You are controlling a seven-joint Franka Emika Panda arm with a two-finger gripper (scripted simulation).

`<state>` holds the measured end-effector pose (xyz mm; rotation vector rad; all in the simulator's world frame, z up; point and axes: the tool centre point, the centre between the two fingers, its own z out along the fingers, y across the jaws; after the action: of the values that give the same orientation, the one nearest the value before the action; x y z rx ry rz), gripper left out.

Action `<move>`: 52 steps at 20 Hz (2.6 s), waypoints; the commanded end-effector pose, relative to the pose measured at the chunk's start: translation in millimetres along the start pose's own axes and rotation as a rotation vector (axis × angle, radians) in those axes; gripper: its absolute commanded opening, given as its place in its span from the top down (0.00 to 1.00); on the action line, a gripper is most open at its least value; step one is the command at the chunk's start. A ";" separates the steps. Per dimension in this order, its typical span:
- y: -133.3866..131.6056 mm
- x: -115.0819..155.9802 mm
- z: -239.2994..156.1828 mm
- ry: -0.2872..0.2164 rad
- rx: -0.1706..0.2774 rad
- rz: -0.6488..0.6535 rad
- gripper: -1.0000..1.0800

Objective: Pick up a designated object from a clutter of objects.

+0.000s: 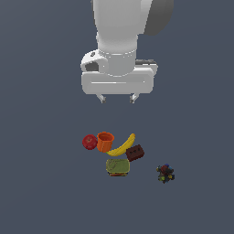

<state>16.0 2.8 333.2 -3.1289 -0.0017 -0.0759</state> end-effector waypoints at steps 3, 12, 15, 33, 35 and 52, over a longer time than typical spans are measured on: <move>-2.7 0.5 -0.9 0.002 0.001 -0.002 0.04; -36.2 5.2 -15.2 0.028 0.017 -0.045 0.04; -34.7 5.3 -13.8 0.026 0.016 -0.039 0.04; -44.7 23.9 34.4 0.008 0.021 0.197 0.04; -46.7 27.1 44.5 0.005 0.021 0.245 0.04; -64.0 45.7 135.2 -0.023 0.008 0.658 0.04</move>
<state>66.6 66.8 209.4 -2.9581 0.9447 -0.0343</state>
